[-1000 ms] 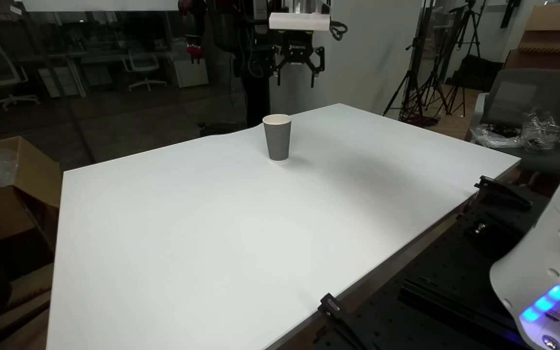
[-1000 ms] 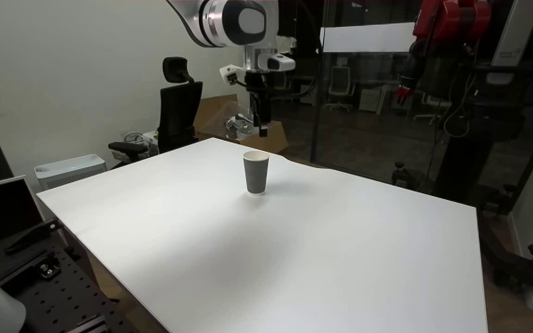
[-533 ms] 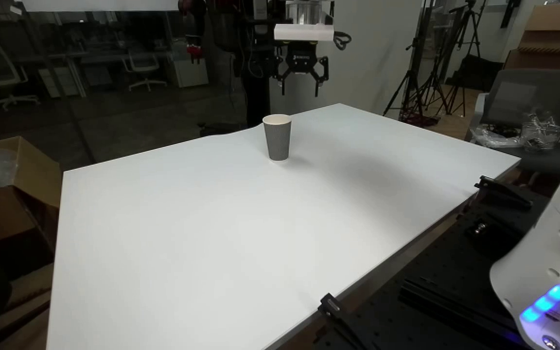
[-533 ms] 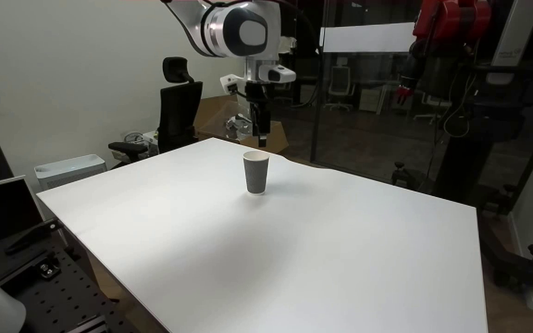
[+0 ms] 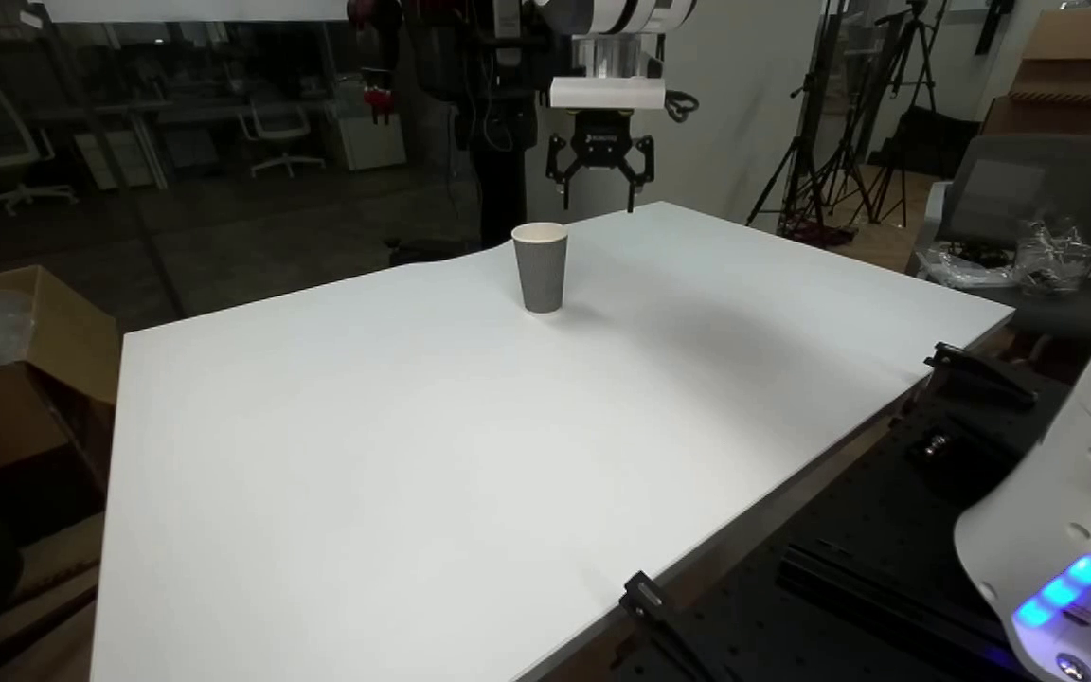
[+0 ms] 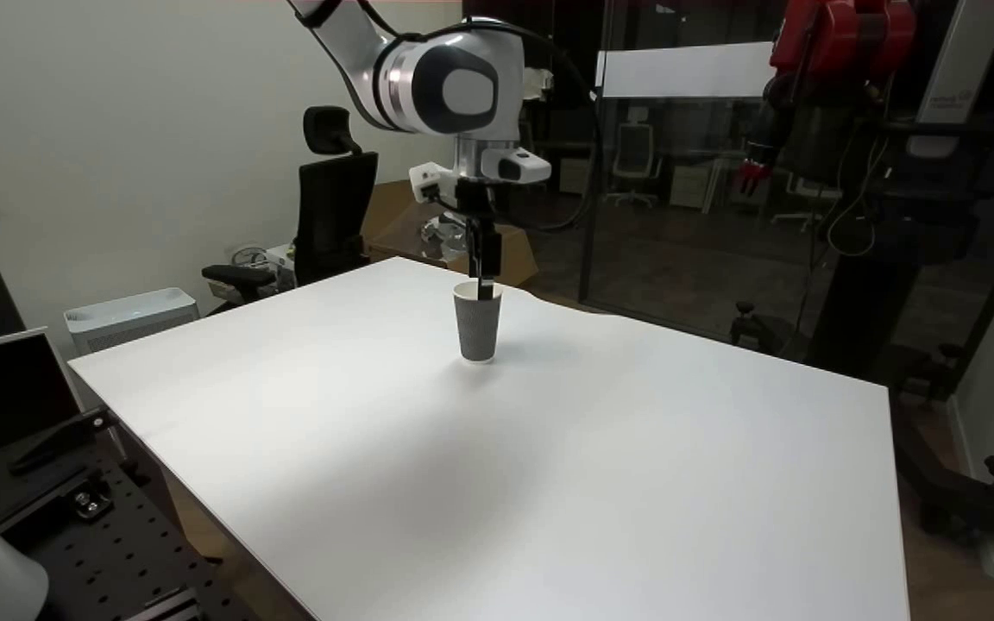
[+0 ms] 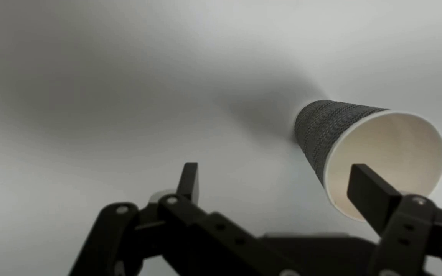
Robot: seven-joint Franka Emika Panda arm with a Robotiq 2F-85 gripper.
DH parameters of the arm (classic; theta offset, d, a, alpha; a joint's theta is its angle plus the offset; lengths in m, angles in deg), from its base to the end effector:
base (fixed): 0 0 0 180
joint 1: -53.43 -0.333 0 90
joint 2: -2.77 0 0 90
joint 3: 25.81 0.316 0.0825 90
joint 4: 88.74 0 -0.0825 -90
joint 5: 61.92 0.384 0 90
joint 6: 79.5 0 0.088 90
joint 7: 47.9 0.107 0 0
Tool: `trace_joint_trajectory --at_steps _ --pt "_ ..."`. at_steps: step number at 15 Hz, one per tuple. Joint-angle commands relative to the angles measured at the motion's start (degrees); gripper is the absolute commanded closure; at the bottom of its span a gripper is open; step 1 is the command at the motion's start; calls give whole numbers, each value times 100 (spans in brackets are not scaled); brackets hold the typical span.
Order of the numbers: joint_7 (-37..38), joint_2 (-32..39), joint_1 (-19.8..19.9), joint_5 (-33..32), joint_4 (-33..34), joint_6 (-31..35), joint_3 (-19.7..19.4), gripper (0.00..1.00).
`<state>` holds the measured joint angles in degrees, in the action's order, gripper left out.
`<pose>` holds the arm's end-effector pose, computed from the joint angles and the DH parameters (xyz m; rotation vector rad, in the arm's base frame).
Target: Place the mug in the middle of the table
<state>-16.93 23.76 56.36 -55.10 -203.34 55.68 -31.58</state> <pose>0.5988 -0.0881 0.2753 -2.8687 1.1632 0.0204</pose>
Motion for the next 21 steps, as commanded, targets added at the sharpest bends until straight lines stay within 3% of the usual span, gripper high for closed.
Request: trace_joint_trajectory --at_steps 1,6,12,17,21 --pt "-106 83 -49 7 111 -82 -82 0" --pt "-874 289 112 -11 259 -141 -104 0" --pt "-720 213 24 10 61 -19 -129 0" --pt "-708 441 4 17 448 484 -125 0" --pt "-799 739 22 70 1015 295 -51 0"
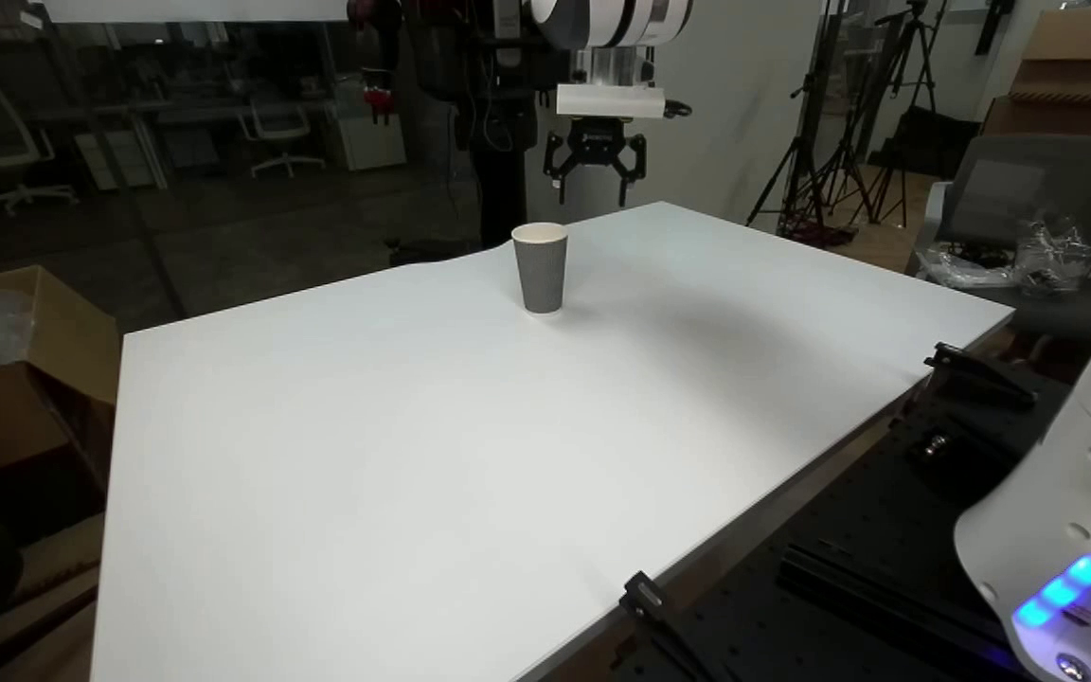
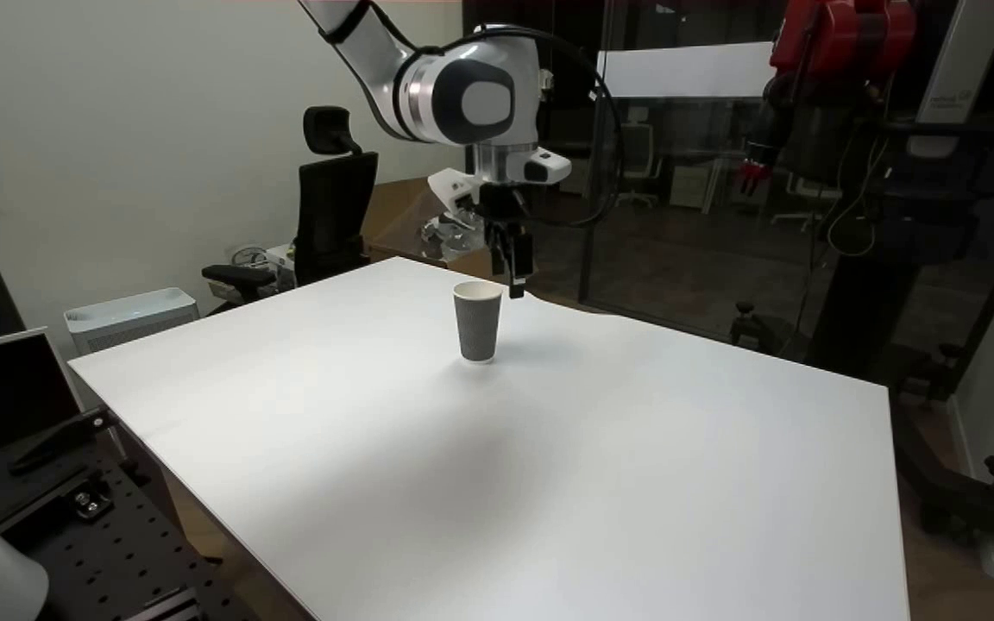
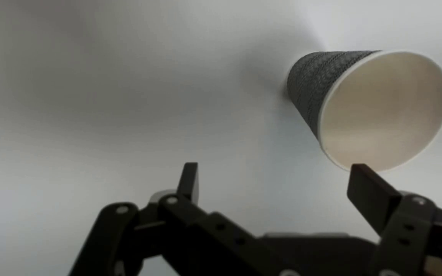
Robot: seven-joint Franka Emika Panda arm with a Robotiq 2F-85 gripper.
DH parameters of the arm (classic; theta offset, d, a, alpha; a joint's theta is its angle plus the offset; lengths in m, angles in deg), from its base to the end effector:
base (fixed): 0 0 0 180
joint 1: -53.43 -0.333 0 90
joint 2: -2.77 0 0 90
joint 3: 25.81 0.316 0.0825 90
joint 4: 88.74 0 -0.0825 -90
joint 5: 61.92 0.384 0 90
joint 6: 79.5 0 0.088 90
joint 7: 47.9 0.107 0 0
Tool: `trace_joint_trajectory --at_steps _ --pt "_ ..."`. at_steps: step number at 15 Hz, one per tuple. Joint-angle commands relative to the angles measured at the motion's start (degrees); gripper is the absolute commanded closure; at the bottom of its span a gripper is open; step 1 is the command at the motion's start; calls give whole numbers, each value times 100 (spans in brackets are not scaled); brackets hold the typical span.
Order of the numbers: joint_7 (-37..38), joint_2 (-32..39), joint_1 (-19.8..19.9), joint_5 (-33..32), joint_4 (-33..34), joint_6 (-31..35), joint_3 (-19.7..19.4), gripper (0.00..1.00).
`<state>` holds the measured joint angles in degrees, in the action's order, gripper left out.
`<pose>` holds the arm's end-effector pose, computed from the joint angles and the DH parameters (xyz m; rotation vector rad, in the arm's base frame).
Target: Place the mug in the middle of the table
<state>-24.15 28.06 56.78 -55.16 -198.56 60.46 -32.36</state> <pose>0.6272 -0.1053 0.2721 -2.9290 1.0054 -0.1309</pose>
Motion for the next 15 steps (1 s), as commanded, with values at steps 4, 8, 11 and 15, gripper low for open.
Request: trace_joint_trajectory --at_steps 4,8,11,15 --pt "-160 616 -16 146 934 -351 134 0" --pt "-252 837 -40 174 1047 -411 232 0" --pt "-288 932 -81 200 975 -361 278 0" --pt "-294 1038 -126 206 949 -345 289 0"
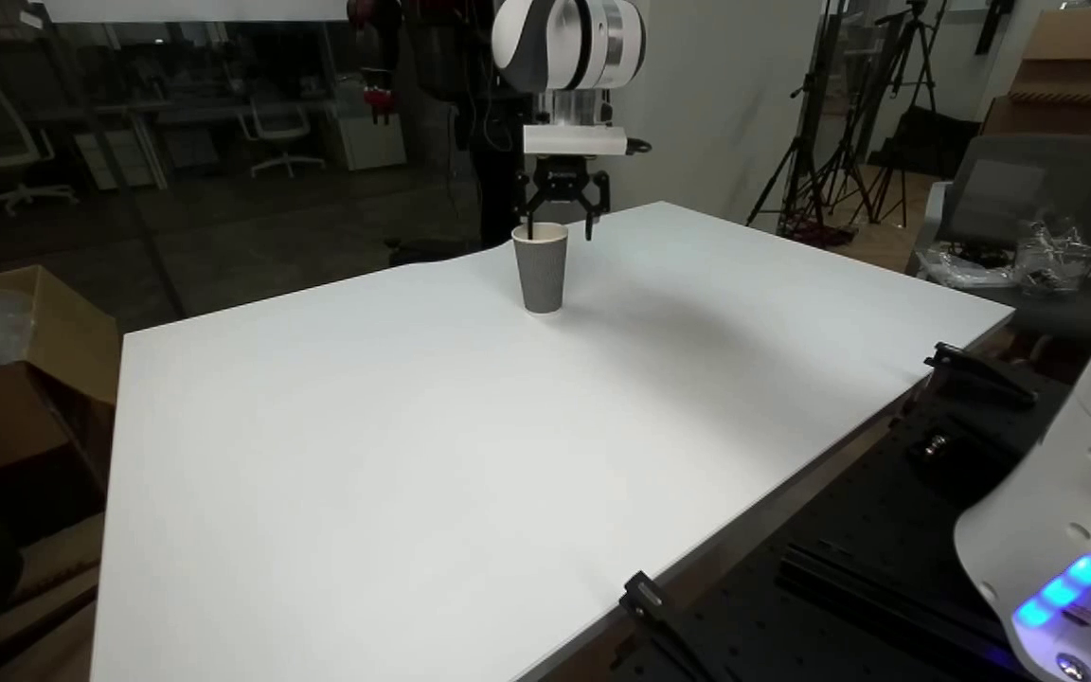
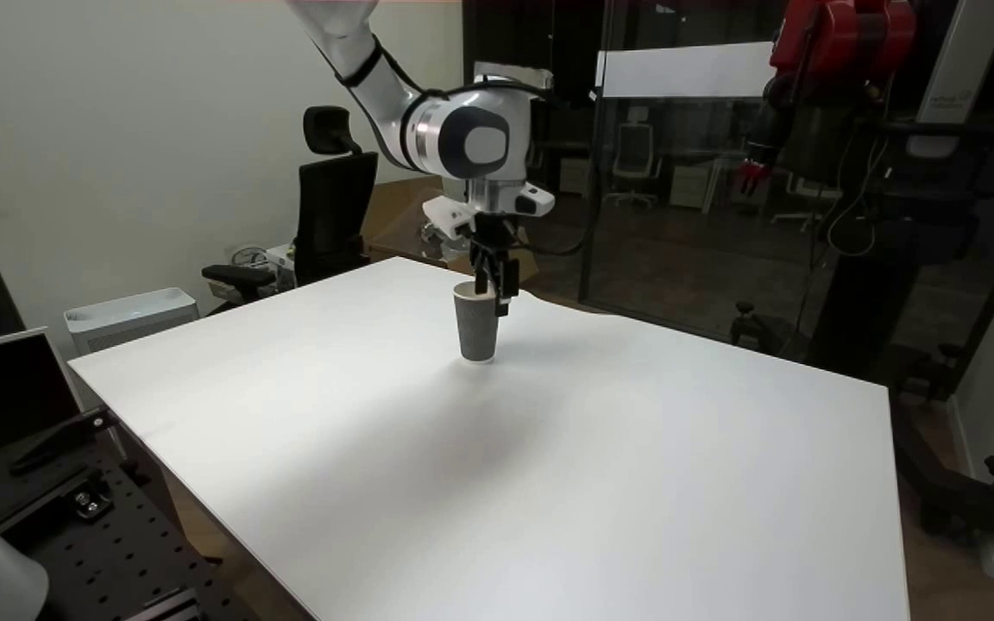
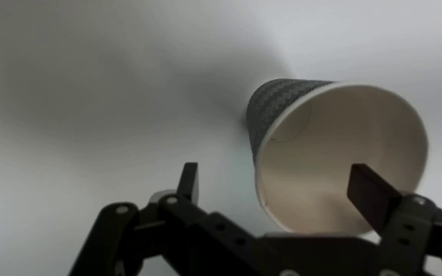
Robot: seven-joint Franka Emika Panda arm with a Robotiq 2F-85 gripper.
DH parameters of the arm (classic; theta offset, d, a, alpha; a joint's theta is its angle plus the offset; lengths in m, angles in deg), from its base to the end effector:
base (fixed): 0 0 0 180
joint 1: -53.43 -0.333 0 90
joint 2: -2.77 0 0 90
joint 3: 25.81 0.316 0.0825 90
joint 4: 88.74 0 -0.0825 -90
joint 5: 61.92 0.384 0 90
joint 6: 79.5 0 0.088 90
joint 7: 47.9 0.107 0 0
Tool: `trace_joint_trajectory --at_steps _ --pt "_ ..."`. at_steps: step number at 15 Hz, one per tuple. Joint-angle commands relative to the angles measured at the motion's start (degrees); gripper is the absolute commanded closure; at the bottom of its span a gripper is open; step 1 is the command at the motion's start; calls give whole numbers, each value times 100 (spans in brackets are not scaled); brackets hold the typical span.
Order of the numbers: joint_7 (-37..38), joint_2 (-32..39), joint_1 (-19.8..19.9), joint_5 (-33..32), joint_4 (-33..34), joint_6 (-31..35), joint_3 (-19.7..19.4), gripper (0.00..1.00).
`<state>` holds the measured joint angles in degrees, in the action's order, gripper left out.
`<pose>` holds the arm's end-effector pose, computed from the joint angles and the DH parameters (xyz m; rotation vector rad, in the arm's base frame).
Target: Place the mug in the middle of the table
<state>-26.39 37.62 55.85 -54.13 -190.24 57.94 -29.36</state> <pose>0.6600 -0.0646 0.2197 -2.9583 0.8625 -0.0205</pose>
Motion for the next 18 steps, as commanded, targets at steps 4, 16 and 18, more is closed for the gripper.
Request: trace_joint_trajectory --at_steps 4,16,18 --pt "-24 196 -54 81 214 -111 -51 25" --pt "-59 244 -78 92 421 -176 -8 100" --pt "-43 137 -104 51 181 -20 -49 96"
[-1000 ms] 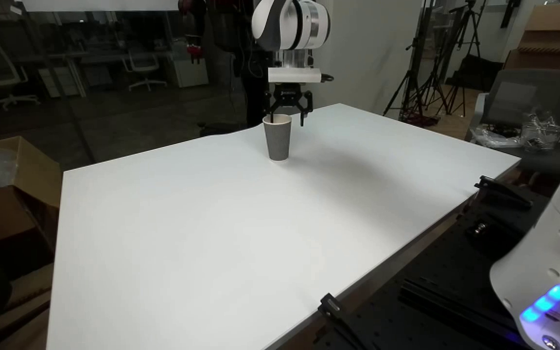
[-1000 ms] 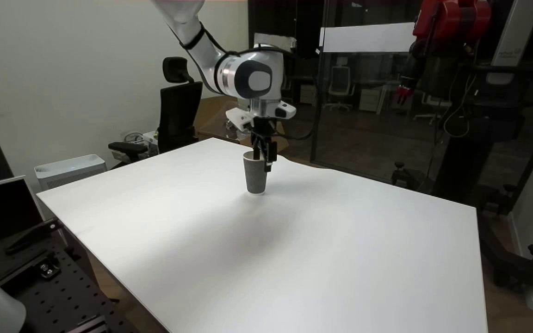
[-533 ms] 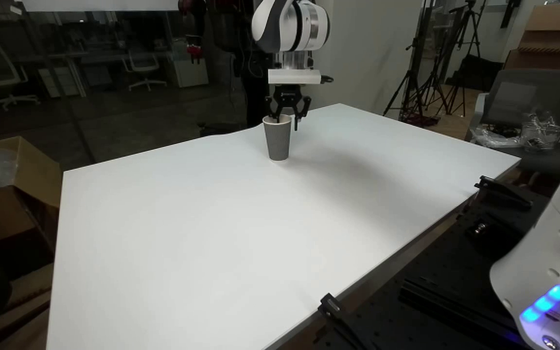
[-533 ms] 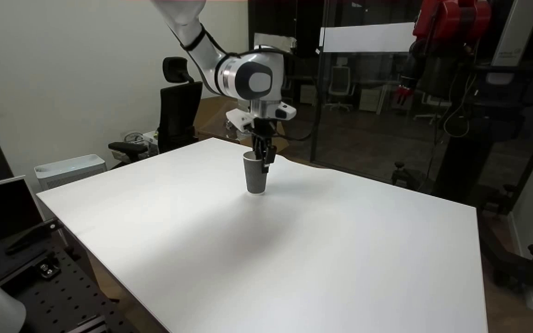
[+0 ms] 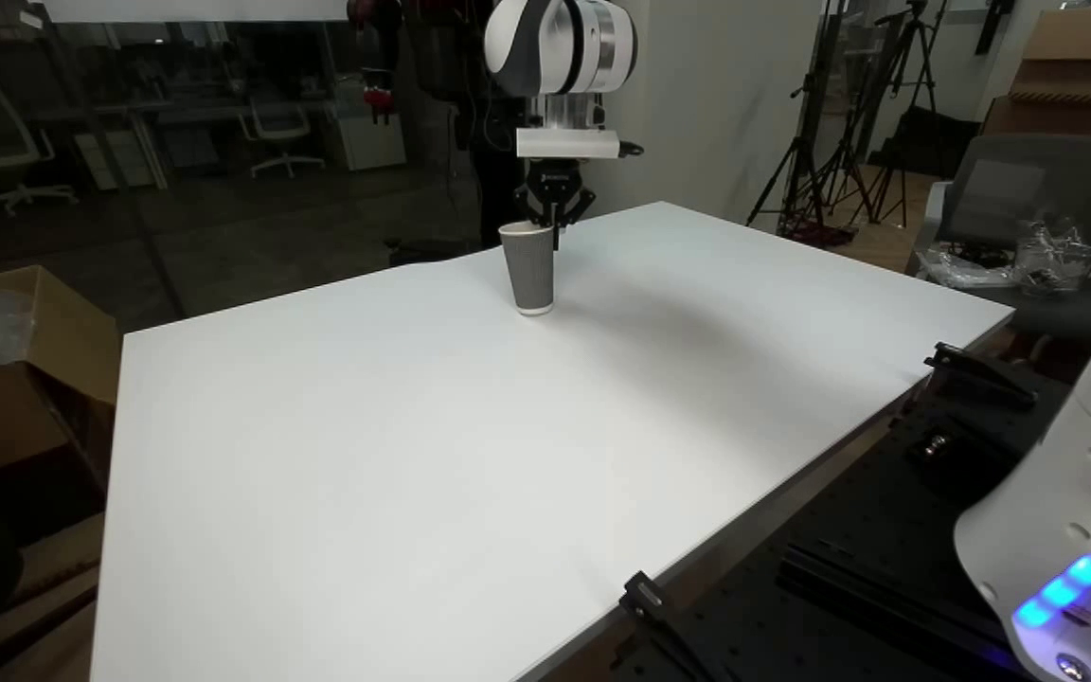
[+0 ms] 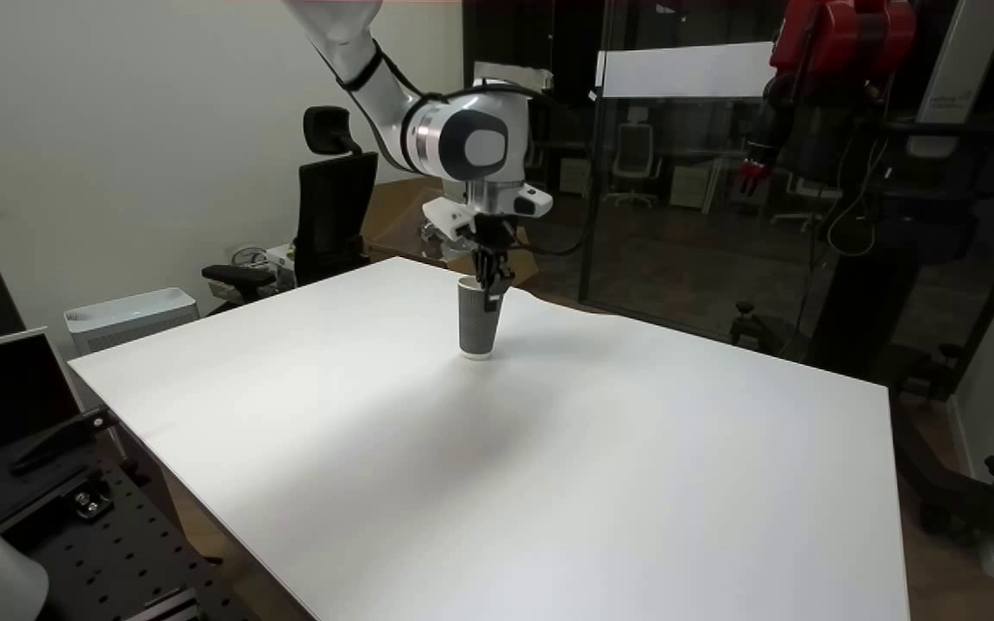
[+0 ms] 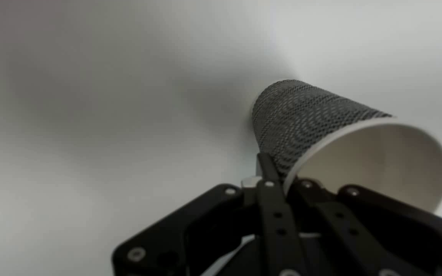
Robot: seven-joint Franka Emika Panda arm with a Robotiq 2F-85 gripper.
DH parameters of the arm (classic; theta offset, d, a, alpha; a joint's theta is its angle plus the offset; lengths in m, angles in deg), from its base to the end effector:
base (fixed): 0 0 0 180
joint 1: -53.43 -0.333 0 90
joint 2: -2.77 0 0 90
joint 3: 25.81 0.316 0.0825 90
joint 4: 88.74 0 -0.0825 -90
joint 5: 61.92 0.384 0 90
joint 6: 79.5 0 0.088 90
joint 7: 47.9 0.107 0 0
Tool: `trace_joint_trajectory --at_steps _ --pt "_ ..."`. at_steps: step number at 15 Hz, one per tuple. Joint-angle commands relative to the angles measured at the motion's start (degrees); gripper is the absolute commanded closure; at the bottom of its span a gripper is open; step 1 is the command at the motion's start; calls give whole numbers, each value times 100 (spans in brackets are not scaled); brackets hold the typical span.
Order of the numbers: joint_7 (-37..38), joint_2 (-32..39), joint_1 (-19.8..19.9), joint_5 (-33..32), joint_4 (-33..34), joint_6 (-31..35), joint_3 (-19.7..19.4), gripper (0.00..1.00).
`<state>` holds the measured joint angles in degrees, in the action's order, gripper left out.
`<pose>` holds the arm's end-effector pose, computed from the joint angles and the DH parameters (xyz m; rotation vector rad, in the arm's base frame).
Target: Place the mug in the middle of the table
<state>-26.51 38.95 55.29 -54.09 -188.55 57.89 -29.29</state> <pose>0.6675 -0.0577 0.2164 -2.9629 0.8420 -0.0282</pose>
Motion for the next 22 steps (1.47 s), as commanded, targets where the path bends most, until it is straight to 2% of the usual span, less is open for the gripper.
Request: trace_joint_trajectory --at_steps 1,9,11,15,22 --pt "-31 5 -48 47 4 -10 -58 96" --pt "-34 5 -48 47 4 -10 -60 96" --pt "3 -38 -85 9 -114 108 -90 99" --pt "100 -385 -212 -56 -863 720 -164 99" --pt "459 -1109 -891 -260 -2637 2232 -417 99"
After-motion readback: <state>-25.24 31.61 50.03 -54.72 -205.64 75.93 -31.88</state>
